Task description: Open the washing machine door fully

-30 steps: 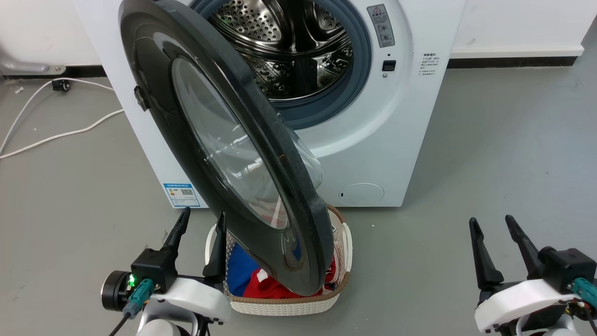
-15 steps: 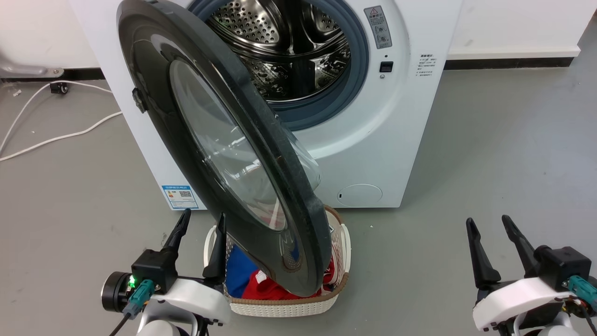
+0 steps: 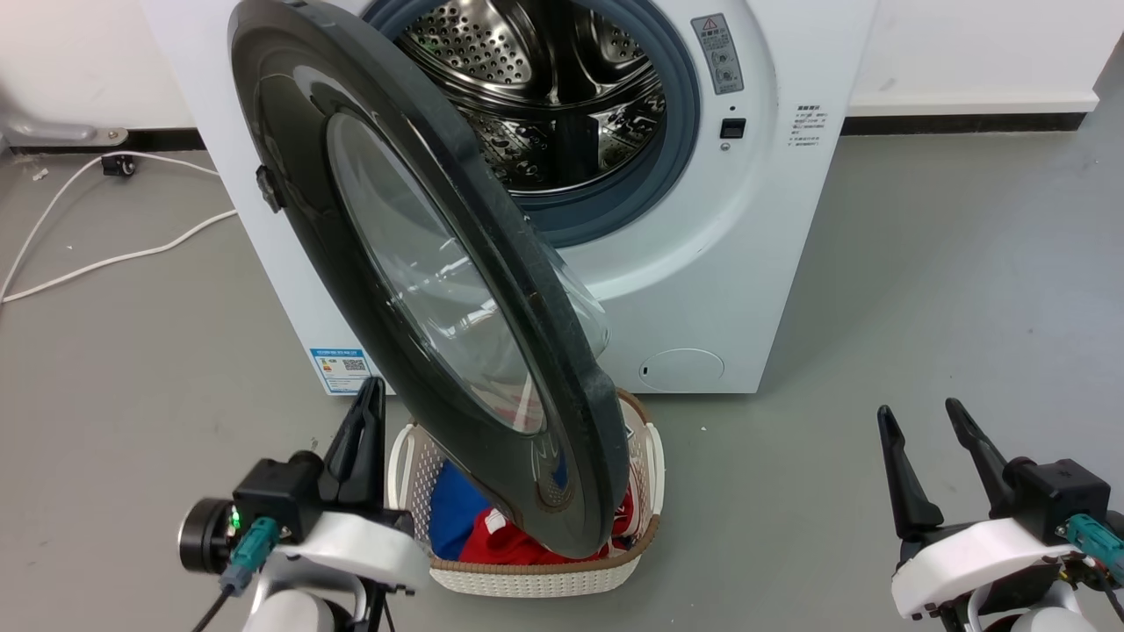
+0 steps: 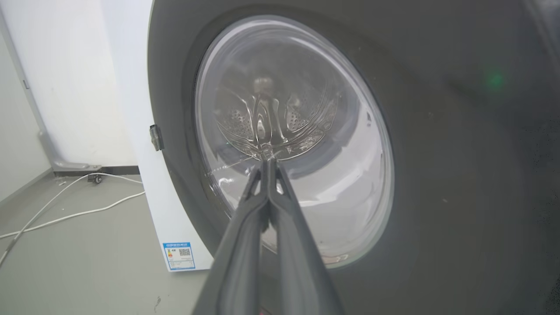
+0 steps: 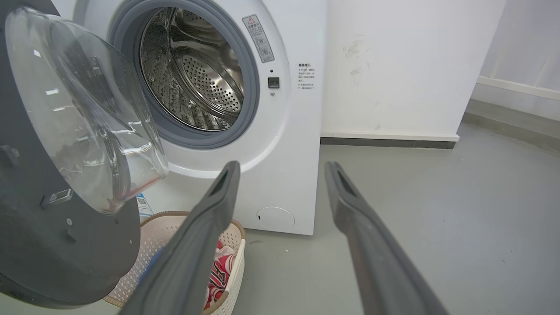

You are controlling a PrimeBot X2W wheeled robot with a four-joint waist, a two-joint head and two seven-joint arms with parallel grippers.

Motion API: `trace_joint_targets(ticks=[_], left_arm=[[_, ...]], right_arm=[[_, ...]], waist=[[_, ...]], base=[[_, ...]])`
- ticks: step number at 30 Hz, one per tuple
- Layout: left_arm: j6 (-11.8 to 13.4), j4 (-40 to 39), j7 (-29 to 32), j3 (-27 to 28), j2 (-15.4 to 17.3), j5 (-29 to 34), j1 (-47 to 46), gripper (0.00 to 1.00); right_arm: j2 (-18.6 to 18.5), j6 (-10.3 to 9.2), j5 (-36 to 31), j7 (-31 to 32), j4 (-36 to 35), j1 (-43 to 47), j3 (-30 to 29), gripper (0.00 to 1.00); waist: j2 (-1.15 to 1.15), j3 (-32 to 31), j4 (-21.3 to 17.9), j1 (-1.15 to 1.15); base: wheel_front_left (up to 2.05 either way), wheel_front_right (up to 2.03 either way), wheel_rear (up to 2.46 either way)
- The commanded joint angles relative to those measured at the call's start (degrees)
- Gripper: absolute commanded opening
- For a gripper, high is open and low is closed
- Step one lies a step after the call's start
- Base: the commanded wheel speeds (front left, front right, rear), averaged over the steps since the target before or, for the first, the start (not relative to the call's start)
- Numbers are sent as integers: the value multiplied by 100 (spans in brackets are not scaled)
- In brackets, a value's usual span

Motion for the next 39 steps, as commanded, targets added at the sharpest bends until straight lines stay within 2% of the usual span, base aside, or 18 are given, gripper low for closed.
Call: trace_joint_targets(ticks=[1, 12, 19, 25, 28, 35, 36, 39], left_arm=[[21, -113, -17, 19, 9, -3, -100, 0], [10, -1891, -16, -37, -16, -1, -765, 0], [8, -2766, -15, -618, -32, -178, -1146, 0], [40, -3153, 119, -1382, -33, -357, -1433, 0], [7, -3166, 349, -1974, -34, -502, -1418, 0], [-58, -2738, 878, -3154, -17, -961, -922, 0], [-78, -2510, 1058, -3595, 61, -1178, -651, 0], [-81, -2248, 1302, -4051, 147, -1407, -444, 0]], right_arm=[[-26, -1, -8, -30, 7, -81, -3, 100], [9, -1, -37, -4, -23, -92, -113, 100], [22, -1, -50, 21, -52, -65, -121, 100], [59, -1, -64, 60, -97, -1, -183, 100], [79, -1, -72, 73, -115, 36, -203, 100], [122, -1, -59, 100, -143, 57, -210, 100], [136, -1, -54, 112, -156, 83, -236, 100], [148, -1, -67, 128, -168, 88, -251, 100]], waist=[[0, -1, 11, 0], [0, -15, 124, 0], [0, -41, 112, 0], [0, -50, 76, 0], [0, -45, 58, 0], [0, -8, 10, 0], [0, 13, 10, 0], [0, 39, 15, 0]], base=[[0, 0, 0], [0, 0, 0], [0, 0, 0], [0, 0, 0], [0, 0, 0], [0, 0, 0], [0, 0, 0], [0, 0, 0]])
